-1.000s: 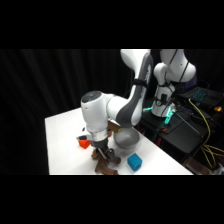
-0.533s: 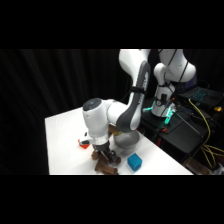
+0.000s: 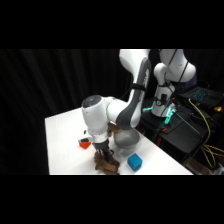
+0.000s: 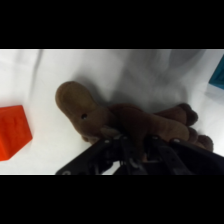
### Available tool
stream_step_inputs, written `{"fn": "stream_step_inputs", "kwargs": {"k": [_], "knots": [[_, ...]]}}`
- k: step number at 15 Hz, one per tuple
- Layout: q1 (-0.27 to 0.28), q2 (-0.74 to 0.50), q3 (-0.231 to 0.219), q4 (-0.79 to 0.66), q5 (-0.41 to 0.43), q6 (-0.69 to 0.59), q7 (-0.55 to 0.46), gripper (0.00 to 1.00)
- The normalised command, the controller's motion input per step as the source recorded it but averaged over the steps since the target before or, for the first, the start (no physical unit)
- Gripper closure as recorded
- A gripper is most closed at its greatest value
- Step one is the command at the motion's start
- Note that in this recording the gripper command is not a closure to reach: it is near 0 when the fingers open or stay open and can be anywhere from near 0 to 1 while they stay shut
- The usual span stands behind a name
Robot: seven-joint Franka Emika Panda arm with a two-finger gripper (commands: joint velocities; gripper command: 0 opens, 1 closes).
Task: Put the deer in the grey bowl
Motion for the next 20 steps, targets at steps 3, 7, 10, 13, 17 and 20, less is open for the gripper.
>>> {"fn": "stream_step_inputs", "kwargs": {"k": [3,7,10,13,17,20], "knots": [[0.053,-0.25,-0.054,-0.06,-0.059,-0.23,0.11,0.59],[0.101,-0.44,-0.117,0.02,-0.075,-0.51,0.25,0.59],[0.088,-0.43,-0.115,0.11,-0.115,-0.57,0.24,0.59],[0.054,-0.36,-0.095,0.03,-0.128,-0.39,0.2,0.59],[-0.02,-0.4,-0.06,-0.22,-0.063,-0.16,0.12,0.59],[-0.079,-0.53,-0.039,-0.53,0.004,0.05,0.07,0.59]]}}
